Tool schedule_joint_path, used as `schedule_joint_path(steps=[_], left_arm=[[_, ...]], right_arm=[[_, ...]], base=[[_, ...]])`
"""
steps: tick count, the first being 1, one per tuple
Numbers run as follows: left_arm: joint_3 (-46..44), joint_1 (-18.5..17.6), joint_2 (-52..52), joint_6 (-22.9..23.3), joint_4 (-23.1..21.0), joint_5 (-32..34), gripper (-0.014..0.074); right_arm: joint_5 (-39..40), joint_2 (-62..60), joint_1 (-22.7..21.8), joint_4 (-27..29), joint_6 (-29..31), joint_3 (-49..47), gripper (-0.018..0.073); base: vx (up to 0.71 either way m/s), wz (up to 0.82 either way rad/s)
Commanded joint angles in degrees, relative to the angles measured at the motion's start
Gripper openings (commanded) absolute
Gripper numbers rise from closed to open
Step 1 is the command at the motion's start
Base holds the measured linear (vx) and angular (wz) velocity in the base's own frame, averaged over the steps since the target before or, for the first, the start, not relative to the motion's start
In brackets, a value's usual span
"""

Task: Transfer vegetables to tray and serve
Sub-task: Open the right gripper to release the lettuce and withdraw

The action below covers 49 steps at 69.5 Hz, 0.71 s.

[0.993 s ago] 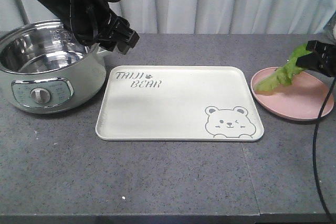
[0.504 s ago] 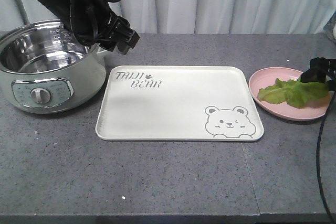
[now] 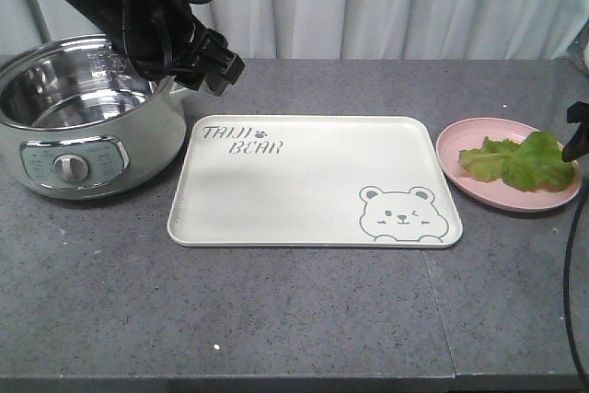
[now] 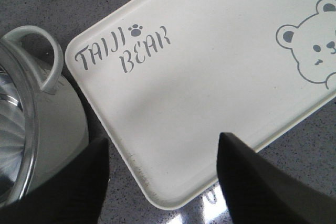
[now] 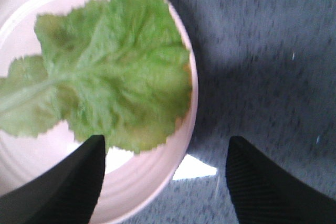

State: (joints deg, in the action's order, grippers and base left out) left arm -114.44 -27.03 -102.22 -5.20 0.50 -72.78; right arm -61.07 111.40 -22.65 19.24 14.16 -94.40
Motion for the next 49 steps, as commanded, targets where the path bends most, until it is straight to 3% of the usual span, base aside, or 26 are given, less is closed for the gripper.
schedule_joint_path(steps=[1,35,49], left_arm=[[-1.1,0.1,2.6,0.6,-0.5,1.2,0.0444],[-1.1,0.1,2.6,0.6,-0.5,1.2,0.0444],[-1.1,0.1,2.6,0.6,-0.5,1.2,0.0444]], right_arm=[[-1.9,-2.9,-0.2,0.5,-1.4,-1.8,0.0465],[-3.6,0.8,-0.2,1.2,-3.6,-1.8,0.0464],[-3.1,1.6,-0.2,1.2,-3.8,-1.8,0.0411]], base=[[0.0,0.0],[0.0,0.0],[0.0,0.0]])
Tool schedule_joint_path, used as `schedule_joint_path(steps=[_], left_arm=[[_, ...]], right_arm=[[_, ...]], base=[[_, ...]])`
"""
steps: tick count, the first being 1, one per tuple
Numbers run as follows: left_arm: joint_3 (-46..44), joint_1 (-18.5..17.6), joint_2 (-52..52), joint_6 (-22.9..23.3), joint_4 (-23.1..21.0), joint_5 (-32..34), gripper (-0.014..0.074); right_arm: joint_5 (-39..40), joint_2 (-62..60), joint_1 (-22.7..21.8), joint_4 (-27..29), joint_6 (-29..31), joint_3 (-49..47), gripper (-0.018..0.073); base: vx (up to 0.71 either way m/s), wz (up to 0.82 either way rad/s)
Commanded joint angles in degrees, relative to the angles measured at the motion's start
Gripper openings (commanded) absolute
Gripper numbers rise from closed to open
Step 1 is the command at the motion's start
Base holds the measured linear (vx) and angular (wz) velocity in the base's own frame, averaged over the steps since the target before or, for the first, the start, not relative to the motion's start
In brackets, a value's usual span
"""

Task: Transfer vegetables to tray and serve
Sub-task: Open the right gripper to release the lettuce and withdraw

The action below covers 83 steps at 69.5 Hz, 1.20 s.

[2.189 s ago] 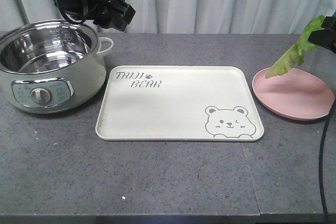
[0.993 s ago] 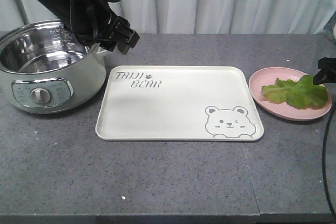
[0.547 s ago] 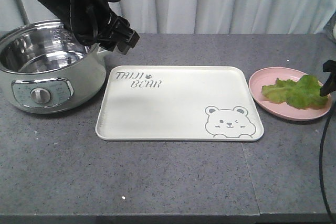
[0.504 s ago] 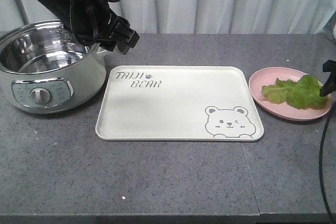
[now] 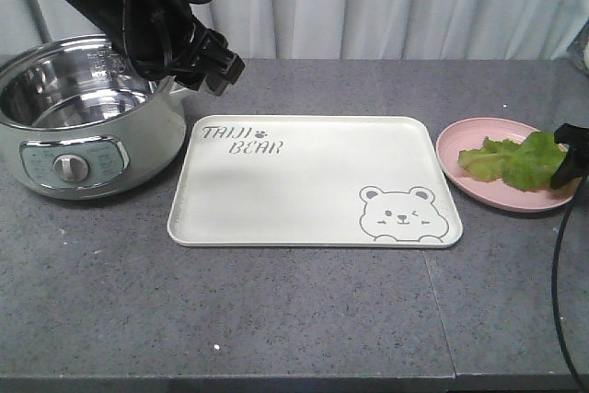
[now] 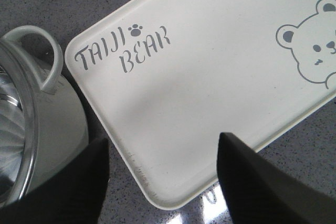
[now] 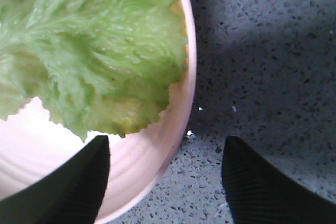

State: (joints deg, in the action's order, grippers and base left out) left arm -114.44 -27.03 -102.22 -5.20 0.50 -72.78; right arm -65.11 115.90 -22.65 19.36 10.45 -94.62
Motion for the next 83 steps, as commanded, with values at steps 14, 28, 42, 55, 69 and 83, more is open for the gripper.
schedule_joint_path(steps=[14,28,42,55,69,83], left_arm=[[-1.1,0.1,2.6,0.6,-0.5,1.2,0.0444],[-1.1,0.1,2.6,0.6,-0.5,1.2,0.0444],[-1.1,0.1,2.6,0.6,-0.5,1.2,0.0444],[-1.1,0.1,2.6,0.6,-0.5,1.2,0.0444],[-1.1,0.1,2.6,0.6,-0.5,1.2,0.0444],[-1.1,0.1,2.6,0.6,-0.5,1.2,0.0444]], right_arm=[[0.9,-2.1,-0.2,1.3,-0.1,-1.6,0.0265],[0.6,-0.8,-0.2,3.1,0.4,-1.6,0.0111],[2.0,-1.1,-0.4,4.5,1.8,-1.6,-0.0004],[3.2,-1.6,-0.9,5.6,2.1,-1.6,-0.001],[4.2,-3.9,-5.2,11.5,3.5,-1.6,-0.0008],[2.5,-6.7,-8.9,17.2,7.9,-1.6,-0.0006]], base=[[0.0,0.0],[0.0,0.0],[0.0,0.0],[0.0,0.0],[0.0,0.0],[0.0,0.0]])
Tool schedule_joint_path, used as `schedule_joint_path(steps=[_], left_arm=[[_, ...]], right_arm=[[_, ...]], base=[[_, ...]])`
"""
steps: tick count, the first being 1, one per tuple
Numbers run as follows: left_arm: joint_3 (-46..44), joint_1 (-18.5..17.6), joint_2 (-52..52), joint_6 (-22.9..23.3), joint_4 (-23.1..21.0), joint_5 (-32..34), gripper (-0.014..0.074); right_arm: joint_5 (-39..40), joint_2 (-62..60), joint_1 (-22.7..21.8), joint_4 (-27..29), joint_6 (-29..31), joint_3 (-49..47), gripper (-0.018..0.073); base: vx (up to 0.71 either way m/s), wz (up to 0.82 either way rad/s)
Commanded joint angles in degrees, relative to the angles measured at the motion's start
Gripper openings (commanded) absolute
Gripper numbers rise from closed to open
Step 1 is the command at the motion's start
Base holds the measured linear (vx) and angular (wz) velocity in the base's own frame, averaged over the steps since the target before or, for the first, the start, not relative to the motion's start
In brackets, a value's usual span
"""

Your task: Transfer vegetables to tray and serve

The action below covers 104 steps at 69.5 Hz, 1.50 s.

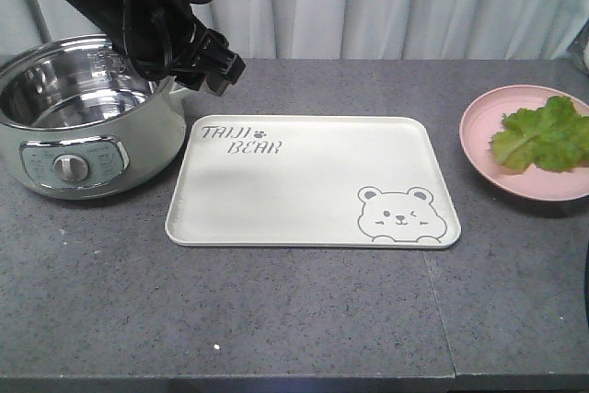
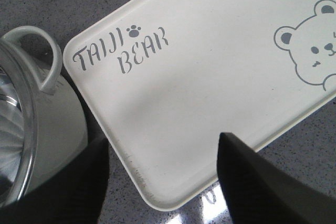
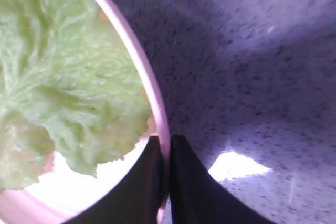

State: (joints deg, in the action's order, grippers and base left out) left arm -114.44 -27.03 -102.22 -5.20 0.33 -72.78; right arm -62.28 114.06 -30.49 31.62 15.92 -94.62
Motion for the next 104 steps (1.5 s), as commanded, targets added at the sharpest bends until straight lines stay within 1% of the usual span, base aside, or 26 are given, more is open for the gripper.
schedule_joint_path(steps=[1,6,11,19,26,29,32,40,45,52,59,66,70,74,79,85,87,91,95,99,101,104], left_arm=[[-1.1,0.1,2.6,0.6,-0.3,1.2,0.0444],[-1.1,0.1,2.6,0.6,-0.3,1.2,0.0444],[-1.1,0.1,2.6,0.6,-0.3,1.2,0.0444],[-1.1,0.1,2.6,0.6,0.0,1.2,0.0444],[-1.1,0.1,2.6,0.6,0.4,1.2,0.0444],[-1.1,0.1,2.6,0.7,0.9,1.2,0.0444],[-1.1,0.1,2.6,1.2,1.8,1.2,0.0444],[-1.1,0.1,2.6,3.6,5.0,1.2,0.0444],[-1.1,0.1,2.6,5.2,6.9,1.2,0.0444],[-1.1,0.1,2.6,6.9,7.7,1.2,0.0444],[-1.1,0.1,2.6,8.2,7.7,1.2,0.0444],[-1.1,0.1,2.6,9.7,7.9,1.2,0.0444],[-1.1,0.1,2.6,10.7,8.3,1.2,0.0444],[-0.6,0.1,2.6,11.6,9.3,1.2,0.0444],[0.7,0.1,2.6,13.2,10.6,1.2,0.0444],[3.0,0.1,2.6,14.3,11.5,1.2,0.0444],[3.8,0.1,2.6,14.6,11.8,1.2,0.0444],[5.5,0.1,2.6,15.6,12.3,1.2,0.0444],[6.6,0.1,2.6,16.3,12.3,1.2,0.0444],[7.6,0.1,2.6,17.5,12.3,1.2,0.0444],[7.9,0.1,2.6,18.2,12.2,1.2,0.0444],[8.2,0.1,2.6,19.3,12.2,1.3,0.0444]], right_arm=[[-0.3,-5.1,-1.1,4.9,2.4,-1.6,-0.0005],[-0.6,-5.9,-0.9,5.4,2.7,-1.6,-0.0006],[-1.6,-6.4,0.6,8.0,4.1,-1.6,-0.0006],[-3.3,-6.6,4.6,12.3,7.3,-2.4,-0.0006],[-3.1,-6.6,10.1,13.0,7.5,-3.9,-0.0003],[-2.4,-6.6,13.3,13.0,7.5,-4.6,-0.0002],[-1.1,-6.6,15.6,13.0,7.5,-5.1,-0.0002],[4.3,-6.2,23.8,12.6,6.9,-5.7,0.0],[7.7,-5.3,27.7,12.6,6.2,-5.7,0.0002],[11.0,-3.3,32.3,12.3,6.2,-5.8,0.0005],[11.7,-0.8,35.5,11.5,6.3,-5.8,0.0008],[11.9,1.2,37.7,8.8,6.5,-5.8,0.002],[12.0,1.9,38.2,7.5,6.5,-5.8,0.0034],[11.9,2.3,38.5,6.0,6.5,-5.9,0.0063],[11.9,2.3,38.5,5.9,7.3,-6.0,0.0111],[10.9,2.3,38.4,5.9,8.0,-7.2,0.0204],[10.3,2.3,38.4,5.4,8.0,-7.8,0.0249],[9.2,2.3,38.4,3.7,7.6,-9.1,0.033],[7.9,2.3,38.4,1.6,6.8,-10.8,0.0394],[6.1,2.0,38.4,-1.5,4.2,-13.0,0.0439],[4.8,1.8,38.4,-3.9,2.5,-14.0,0.0454],[2.9,1.2,38.4,-7.2,-0.6,-15.5,0.046]], base=[[0.0,0.0],[0.0,0.0],[0.0,0.0],[0.0,0.0],[0.0,0.0],[0.0,0.0],[0.0,0.0],[0.0,0.0],[0.0,0.0],[0.0,0.0],[0.0,0.0],[0.0,0.0],[0.0,0.0],[0.0,0.0],[0.0,0.0],[0.0,0.0],[0.0,0.0],[0.0,0.0],[0.0,0.0],[0.0,0.0],[0.0,0.0],[0.0,0.0]])
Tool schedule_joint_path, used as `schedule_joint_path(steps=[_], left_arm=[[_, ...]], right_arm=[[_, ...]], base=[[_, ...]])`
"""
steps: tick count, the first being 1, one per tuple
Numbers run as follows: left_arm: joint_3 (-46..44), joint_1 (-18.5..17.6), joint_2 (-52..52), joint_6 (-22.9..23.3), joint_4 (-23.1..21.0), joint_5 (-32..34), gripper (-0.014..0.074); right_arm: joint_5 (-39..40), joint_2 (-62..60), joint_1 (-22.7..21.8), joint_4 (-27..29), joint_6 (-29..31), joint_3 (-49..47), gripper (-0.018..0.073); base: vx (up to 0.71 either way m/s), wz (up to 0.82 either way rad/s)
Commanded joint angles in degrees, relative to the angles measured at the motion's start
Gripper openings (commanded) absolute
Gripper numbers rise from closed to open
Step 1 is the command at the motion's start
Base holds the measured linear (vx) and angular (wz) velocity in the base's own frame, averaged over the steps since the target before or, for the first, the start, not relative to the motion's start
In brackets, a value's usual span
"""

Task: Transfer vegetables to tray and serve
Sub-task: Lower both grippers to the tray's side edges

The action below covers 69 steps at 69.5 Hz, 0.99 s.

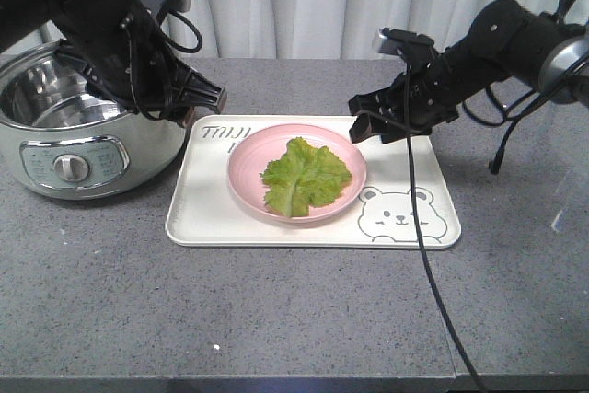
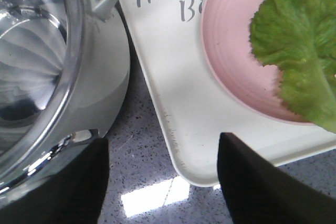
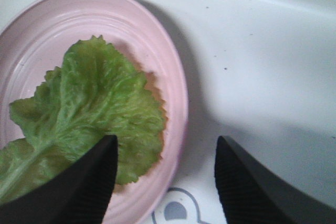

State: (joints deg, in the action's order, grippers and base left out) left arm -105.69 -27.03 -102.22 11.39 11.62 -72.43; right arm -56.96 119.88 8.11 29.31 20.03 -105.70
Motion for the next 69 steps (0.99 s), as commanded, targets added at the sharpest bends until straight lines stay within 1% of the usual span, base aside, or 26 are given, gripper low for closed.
schedule_joint_path(steps=[1,9,17,18,19,31,46,55,69], left_arm=[[-0.4,0.1,2.6,3.0,0.9,1.1,0.0444],[-0.2,0.1,2.3,3.5,0.9,1.3,0.0444],[-0.2,0.1,1.4,4.9,0.9,1.3,0.0444],[-0.2,0.4,0.8,5.0,0.8,1.2,0.0444],[-0.2,0.5,0.6,5.0,0.4,1.2,0.0444],[-0.2,1.6,-1.5,4.9,-3.4,0.8,0.0444],[-0.2,2.8,-3.9,4.8,-3.6,0.8,0.0444],[-0.3,3.7,-5.1,4.8,-3.6,0.8,0.0444],[-0.2,4.3,-6.3,4.3,-3.7,1.0,0.0444]], right_arm=[[-3.1,-4.7,-0.2,-6.1,-5.7,-5.2,0.0459],[-9.5,-5.8,-0.2,-16.2,-12.7,-8.8,0.0452],[-15.4,-6.1,-0.3,-23.1,-16.0,-9.9,0.0448],[-16.6,-6.1,-0.3,-24.7,-16.4,-9.8,0.0447],[-16.6,-6.1,-0.3,-25.0,-16.6,-9.6,0.0447],[-16.6,-5.9,-0.3,-24.4,-18.0,-9.0,0.0447],[-16.6,-4.6,-1.6,-24.3,-18.9,-8.0,0.0447],[-16.6,-4.9,-3.1,-24.3,-18.8,-3.4,0.0447],[-16.6,-5.2,-3.6,-23.7,-18.5,0.9,0.0447]], base=[[0.0,0.0],[0.0,0.0],[0.0,0.0],[0.0,0.0],[0.0,0.0],[0.0,0.0],[0.0,0.0],[0.0,0.0],[0.0,0.0]])
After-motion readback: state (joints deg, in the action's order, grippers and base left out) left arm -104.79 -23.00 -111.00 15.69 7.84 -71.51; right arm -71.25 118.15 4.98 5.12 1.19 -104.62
